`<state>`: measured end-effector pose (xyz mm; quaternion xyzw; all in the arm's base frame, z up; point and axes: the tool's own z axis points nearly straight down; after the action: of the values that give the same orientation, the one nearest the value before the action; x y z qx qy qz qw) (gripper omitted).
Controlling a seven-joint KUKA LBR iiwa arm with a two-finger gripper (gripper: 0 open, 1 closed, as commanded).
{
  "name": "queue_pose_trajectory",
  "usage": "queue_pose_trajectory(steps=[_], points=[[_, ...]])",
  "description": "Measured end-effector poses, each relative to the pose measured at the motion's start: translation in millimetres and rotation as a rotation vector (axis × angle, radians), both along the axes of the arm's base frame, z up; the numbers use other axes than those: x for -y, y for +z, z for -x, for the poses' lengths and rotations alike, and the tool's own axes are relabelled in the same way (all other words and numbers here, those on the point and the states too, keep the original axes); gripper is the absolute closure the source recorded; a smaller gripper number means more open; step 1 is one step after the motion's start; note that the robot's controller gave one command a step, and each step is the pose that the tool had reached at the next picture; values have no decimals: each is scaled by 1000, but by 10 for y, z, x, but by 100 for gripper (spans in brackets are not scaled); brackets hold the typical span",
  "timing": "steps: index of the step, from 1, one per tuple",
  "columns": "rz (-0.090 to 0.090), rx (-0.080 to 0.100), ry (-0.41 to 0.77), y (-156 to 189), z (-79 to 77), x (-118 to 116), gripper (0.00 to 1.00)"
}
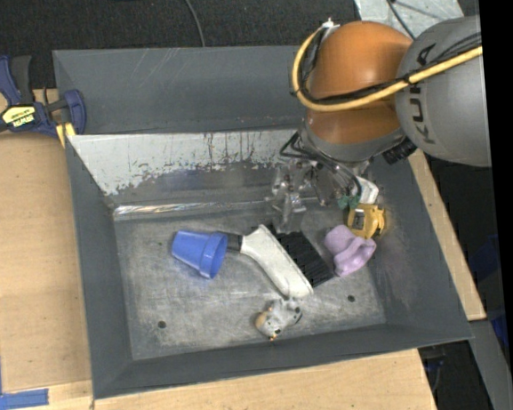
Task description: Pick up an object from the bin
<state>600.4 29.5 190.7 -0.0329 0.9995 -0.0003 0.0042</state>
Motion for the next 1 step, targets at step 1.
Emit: queue_pose_trajectory(steps=[1], points=[[1, -8, 144, -247, 72, -98, 100]])
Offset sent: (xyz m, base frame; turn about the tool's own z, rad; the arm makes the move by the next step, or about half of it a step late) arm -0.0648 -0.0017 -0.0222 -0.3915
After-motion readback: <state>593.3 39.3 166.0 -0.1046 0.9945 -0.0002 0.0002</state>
